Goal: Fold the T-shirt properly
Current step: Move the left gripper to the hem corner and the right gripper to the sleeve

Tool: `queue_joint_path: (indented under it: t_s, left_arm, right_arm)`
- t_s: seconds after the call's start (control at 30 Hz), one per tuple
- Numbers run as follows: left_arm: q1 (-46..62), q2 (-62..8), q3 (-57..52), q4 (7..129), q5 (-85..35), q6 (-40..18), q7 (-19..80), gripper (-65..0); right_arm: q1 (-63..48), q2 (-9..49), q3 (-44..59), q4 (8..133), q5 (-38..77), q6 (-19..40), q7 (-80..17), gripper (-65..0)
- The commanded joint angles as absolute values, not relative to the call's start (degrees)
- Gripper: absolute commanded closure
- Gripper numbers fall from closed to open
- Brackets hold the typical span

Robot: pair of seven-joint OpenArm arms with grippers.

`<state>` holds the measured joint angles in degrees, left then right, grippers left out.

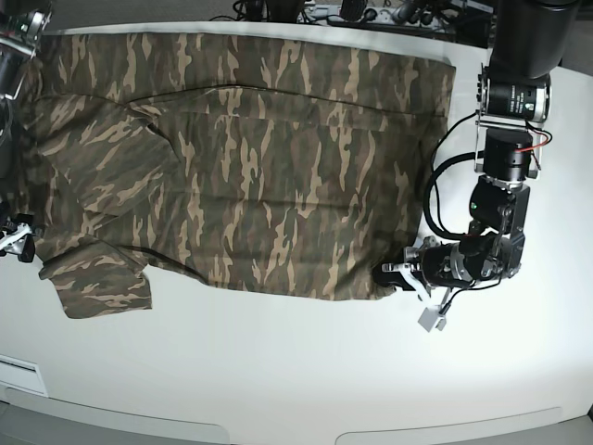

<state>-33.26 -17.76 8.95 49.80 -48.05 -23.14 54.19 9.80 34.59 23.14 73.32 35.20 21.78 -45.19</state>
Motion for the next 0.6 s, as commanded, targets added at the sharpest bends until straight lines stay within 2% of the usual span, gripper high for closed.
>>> queue_joint_path:
  t_s: [0.0, 0.13, 0.27, 0.37, 0.57]
  left_arm:
    - [-33.91, -18.06, 8.99, 50.13, -46.61, -23.07, 56.36, 0.0]
    - [-33.67, -18.09, 8.99, 50.13, -47.07, -23.14, 57.06, 0.0]
    - [-33.67, -18.09, 8.99, 50.13, -47.03, -23.14, 57.06, 0.0]
    - [-33.67, -18.11, 8.99, 50.13, -47.03, -23.14, 57.06, 0.0]
    - [-33.67, -18.11, 8.99, 50.13, -47.00, -23.16, 57.06, 0.0]
  right_arm:
    - [13.61, 36.21, 23.62, 70.11, 37.28, 22.85, -44.38, -36.9]
    - [23.31, 36.21, 23.62, 52.90, 41.67, 26.50, -44.66, -36.9]
    - [29.36, 36.16, 23.62, 41.56, 46.00, 29.82, -45.60, -36.9]
    - [31.99, 35.86, 23.62, 38.11, 50.13, 32.21, -48.93, -36.9]
    - [32.40, 35.55, 23.62, 38.09, 52.60, 33.06, -50.37, -36.9]
